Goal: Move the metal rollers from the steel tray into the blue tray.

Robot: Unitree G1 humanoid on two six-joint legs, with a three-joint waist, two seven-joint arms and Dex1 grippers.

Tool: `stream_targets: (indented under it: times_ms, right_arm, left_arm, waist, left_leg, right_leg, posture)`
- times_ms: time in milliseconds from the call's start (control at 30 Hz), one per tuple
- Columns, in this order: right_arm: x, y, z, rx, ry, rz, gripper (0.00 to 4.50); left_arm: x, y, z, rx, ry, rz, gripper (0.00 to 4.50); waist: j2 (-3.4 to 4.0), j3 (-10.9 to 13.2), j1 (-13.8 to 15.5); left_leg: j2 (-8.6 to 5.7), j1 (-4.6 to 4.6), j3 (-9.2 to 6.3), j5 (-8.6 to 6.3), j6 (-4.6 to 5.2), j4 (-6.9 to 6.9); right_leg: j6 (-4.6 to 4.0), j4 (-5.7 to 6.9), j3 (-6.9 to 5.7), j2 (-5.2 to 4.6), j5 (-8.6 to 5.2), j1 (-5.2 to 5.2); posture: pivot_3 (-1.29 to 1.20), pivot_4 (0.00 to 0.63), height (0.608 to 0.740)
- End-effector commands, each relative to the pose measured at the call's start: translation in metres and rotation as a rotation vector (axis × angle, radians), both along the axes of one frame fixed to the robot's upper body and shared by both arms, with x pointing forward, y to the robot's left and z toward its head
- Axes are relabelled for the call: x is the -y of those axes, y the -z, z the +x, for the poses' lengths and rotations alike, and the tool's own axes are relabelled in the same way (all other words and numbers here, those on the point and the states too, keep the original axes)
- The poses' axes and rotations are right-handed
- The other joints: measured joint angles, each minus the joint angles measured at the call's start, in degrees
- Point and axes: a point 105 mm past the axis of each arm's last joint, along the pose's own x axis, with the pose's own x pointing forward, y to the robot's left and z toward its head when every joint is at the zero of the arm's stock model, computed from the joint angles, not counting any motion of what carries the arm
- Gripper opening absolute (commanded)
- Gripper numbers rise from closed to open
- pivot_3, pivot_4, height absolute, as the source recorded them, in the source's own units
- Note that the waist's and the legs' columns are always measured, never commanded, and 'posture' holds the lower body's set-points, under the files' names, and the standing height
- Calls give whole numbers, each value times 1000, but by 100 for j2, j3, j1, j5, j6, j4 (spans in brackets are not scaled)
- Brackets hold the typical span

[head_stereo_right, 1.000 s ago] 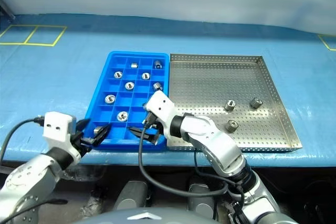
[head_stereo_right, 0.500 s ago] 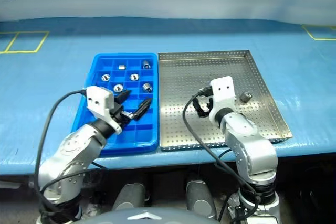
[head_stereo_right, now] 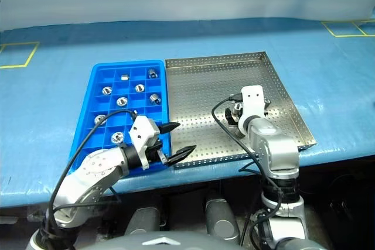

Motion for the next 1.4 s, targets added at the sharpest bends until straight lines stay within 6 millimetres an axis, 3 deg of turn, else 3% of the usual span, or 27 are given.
stream_targets:
  times_ms: [33, 200, 300, 500, 600, 700, 833, 1000, 1233, 1400]
  right_arm:
    - [7, -8, 14, 43, 26, 5, 4500]
    - [11, -1, 25, 31, 33, -4, 4500]
    - [11, 2, 29, 19, 30, -20, 3875]
    - [7, -1, 29, 28, 12, -9, 1875]
    - [-6, -11, 29, 60, -33, 0, 1693]
    - [-31, -27, 30, 108, -116, 17, 1693]
    - [-85, -53, 30, 187, -294, 43, 1693]
    - [-150, -71, 27, 235, -499, 84, 1693]
    - [-200, -68, 22, 226, -654, 112, 1693]
    - [-224, -49, 16, 169, -735, 115, 1693]
  left_arm:
    - [6, -7, -5, 34, 35, -25, 4463]
    - [6, -7, -6, 34, 28, -36, 4463]
    - [6, -7, -6, 35, 22, -41, 4500]
    - [0, -10, -4, 42, -22, -70, 4500]
    - [-9, -16, 2, 54, -100, -121, 4500]
    - [-24, -23, 12, 76, -219, -154, 4500]
    - [-49, -23, 21, 96, -398, -139, 4500]
    - [-73, -23, 12, 106, -533, -121, 4500]
    - [-110, -17, -12, 95, -699, -60, 4500]
    - [-116, -17, -19, 90, -744, -64, 4500]
  waist:
    - [1, 0, 3]
    - [2, 1, 9]
    - [4, 2, 18]
    - [6, 3, 49]
    - [7, 4, 67]
    - [12, 7, 79]
    - [13, 8, 105]
    - [12, 8, 285]
    - [11, 8, 696]
    - [11, 8, 829]
  left_leg:
    - [0, 0, 0, 0, 0, 0]
    - [-1, 0, -1, 0, 0, -1]
    - [-2, 1, 0, 0, 1, -1]
    - [-2, 2, -1, 0, 1, -2]
    - [-1, 2, -1, 0, 1, -1]
    - [1, 2, -1, 1, 1, -1]
    - [5, 6, -3, 1, 2, -1]
    - [3, 6, -17, 0, 1, -15]
    - [1, 5, -29, 1, -2, -45]
    - [2, 11, -30, 2, -5, -45]
  right_leg:
    - [0, 0, 0, 0, 0, 0]
    - [1, 0, 1, 1, 1, 1]
    - [3, 1, 3, 1, 2, 1]
    - [4, 1, 4, 2, 3, 2]
    - [4, 2, 4, 2, 3, 2]
    - [5, 3, 3, 3, 3, 1]
    - [7, 10, 2, 9, 4, 1]
    - [8, 10, -10, 7, 9, 2]
    - [-30, -4, -30, 1, 11, -4]
    - [-50, -4, -37, 0, -11, -1]
  posture:
    - [-92, 150, 740]
    - [-79, 150, 740]
    - [-66, 150, 740]
    - [-44, 150, 740]
    - [-22, 150, 740]
    - [8, 150, 740]
    - [56, 150, 740]
    - [177, 150, 740]
    - [278, 150, 740]
    - [310, 150, 740]
